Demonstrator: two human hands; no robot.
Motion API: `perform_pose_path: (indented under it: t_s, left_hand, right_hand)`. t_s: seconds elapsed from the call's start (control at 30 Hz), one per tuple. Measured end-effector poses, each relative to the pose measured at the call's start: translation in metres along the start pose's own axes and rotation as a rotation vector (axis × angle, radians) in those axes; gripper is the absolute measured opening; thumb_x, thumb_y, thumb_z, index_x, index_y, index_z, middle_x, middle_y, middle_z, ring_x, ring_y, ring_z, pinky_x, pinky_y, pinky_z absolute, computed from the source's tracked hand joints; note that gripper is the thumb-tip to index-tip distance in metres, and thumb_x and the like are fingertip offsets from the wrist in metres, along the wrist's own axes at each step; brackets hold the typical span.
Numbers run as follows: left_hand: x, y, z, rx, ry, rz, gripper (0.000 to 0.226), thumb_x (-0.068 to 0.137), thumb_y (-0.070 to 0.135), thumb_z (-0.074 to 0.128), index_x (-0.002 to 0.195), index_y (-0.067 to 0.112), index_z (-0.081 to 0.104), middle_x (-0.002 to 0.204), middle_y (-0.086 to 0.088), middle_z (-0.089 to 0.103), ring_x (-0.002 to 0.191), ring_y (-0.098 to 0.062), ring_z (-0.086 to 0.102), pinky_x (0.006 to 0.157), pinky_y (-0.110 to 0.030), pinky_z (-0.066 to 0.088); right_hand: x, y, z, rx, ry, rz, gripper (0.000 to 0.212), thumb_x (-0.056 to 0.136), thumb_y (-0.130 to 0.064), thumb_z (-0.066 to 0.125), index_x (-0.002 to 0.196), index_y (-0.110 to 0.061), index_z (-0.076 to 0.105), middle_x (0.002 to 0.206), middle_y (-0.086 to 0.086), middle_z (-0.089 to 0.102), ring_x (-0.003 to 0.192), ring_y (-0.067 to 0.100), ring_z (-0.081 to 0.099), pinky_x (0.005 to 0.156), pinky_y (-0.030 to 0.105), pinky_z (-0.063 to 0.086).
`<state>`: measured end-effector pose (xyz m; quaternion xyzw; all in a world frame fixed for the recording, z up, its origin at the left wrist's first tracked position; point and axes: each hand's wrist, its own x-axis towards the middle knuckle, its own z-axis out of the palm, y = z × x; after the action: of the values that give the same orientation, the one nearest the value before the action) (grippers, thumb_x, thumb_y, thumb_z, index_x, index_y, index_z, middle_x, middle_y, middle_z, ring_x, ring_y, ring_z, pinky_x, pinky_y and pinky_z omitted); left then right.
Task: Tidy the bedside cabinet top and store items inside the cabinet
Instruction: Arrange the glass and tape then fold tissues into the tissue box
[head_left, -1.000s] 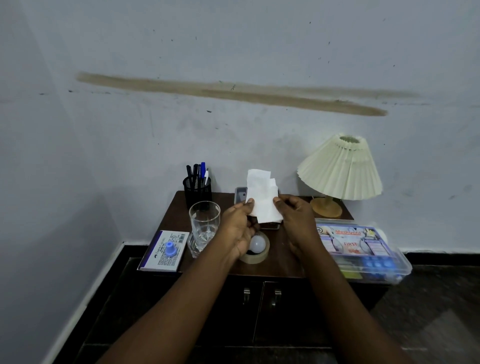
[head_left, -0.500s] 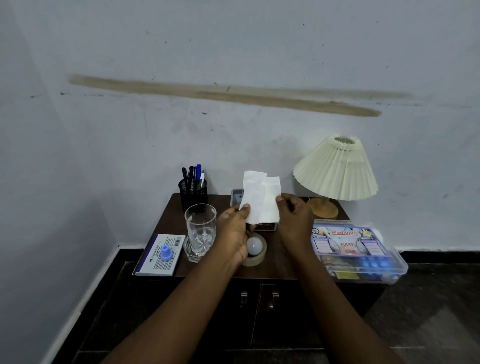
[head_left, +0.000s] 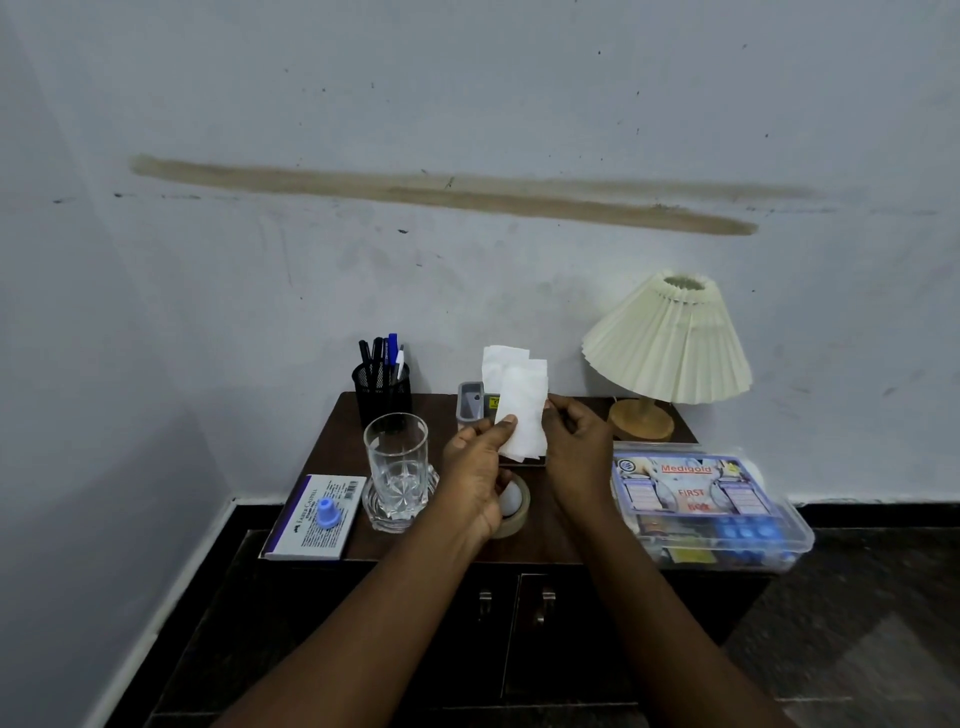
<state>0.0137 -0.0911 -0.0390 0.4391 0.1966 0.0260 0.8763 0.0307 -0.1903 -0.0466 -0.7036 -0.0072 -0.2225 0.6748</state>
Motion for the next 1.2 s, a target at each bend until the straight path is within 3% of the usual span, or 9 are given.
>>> perform_pose_path:
  t_s: [0.2,0.37,0.53,0.63,0.77,0.93,1.07,1.2]
  left_hand:
    - [0.001,-0.003,0.003,-0.074,0.015,-0.014,0.013,0.088,0.003,0.073,0.091,0.015,0.068,0.075,-0.003,0.076,0.066,-0.018,0.069,0.051,-0.024,0.049]
    - [0.002,-0.005,0.002,-0.117,0.018,-0.03,0.022,0.089,0.002,0.072,0.105,0.015,0.067,0.087,-0.005,0.076,0.071,-0.018,0.071,0.059,-0.028,0.054]
    - [0.005,-0.006,0.0,-0.103,-0.011,-0.011,0.017,0.09,-0.003,0.069,0.101,0.01,0.069,0.076,-0.004,0.078,0.063,-0.017,0.073,0.05,-0.025,0.056]
    - [0.005,-0.006,0.0,-0.08,-0.03,0.031,0.012,0.088,-0.008,0.066,0.087,0.005,0.068,0.08,-0.013,0.075,0.065,-0.022,0.073,0.052,-0.027,0.057]
    - [0.007,-0.005,-0.003,0.01,-0.003,0.115,0.015,0.087,-0.007,0.065,0.089,0.007,0.068,0.085,-0.01,0.074,0.075,-0.024,0.069,0.055,-0.028,0.057]
    - [0.01,-0.005,-0.005,0.141,-0.02,0.219,0.03,0.09,-0.007,0.064,0.117,0.005,0.064,0.117,-0.019,0.07,0.105,-0.036,0.069,0.092,-0.05,0.059]
    - [0.011,-0.005,-0.009,0.329,-0.094,0.384,0.035,0.09,-0.008,0.063,0.112,0.02,0.064,0.121,-0.012,0.067,0.113,-0.031,0.066,0.096,-0.055,0.056]
    - [0.011,-0.003,-0.008,0.341,-0.149,0.362,0.04,0.094,-0.007,0.06,0.108,0.031,0.062,0.117,-0.001,0.067,0.109,-0.024,0.066,0.096,-0.052,0.057]
  right_hand:
    - [-0.004,0.001,0.004,0.137,-0.028,0.072,0.021,0.094,-0.016,0.065,0.085,-0.029,0.078,0.086,-0.004,0.078,0.083,0.017,0.074,0.072,0.036,0.061]
    - [-0.003,0.005,0.009,0.267,-0.021,0.157,0.017,0.094,-0.021,0.065,0.085,-0.021,0.079,0.086,0.005,0.077,0.079,0.017,0.075,0.067,0.035,0.058]
    - [-0.001,0.006,0.008,0.359,-0.107,0.191,0.031,0.09,-0.045,0.069,0.094,-0.016,0.076,0.093,0.013,0.077,0.088,0.031,0.075,0.074,0.044,0.062]
    - [0.003,0.006,0.003,0.339,-0.124,0.134,0.012,0.089,-0.023,0.073,0.099,-0.017,0.073,0.099,0.007,0.077,0.092,0.027,0.075,0.076,0.042,0.062]
    - [0.013,0.006,-0.009,0.279,-0.121,0.12,0.021,0.086,-0.002,0.071,0.101,-0.017,0.07,0.097,-0.003,0.078,0.089,0.014,0.074,0.067,0.025,0.058]
    - [0.022,0.01,-0.019,0.256,-0.237,0.173,0.027,0.084,-0.004,0.071,0.109,-0.013,0.069,0.105,0.007,0.076,0.095,0.025,0.074,0.069,0.037,0.061]
    - [0.027,0.012,-0.027,0.182,-0.33,0.204,0.028,0.082,-0.015,0.079,0.108,-0.013,0.068,0.106,0.011,0.075,0.099,0.031,0.072,0.074,0.043,0.061]
    - [0.027,0.01,-0.033,0.148,-0.374,0.19,0.034,0.081,-0.004,0.078,0.11,-0.015,0.063,0.102,0.006,0.076,0.096,0.026,0.073,0.074,0.037,0.061]
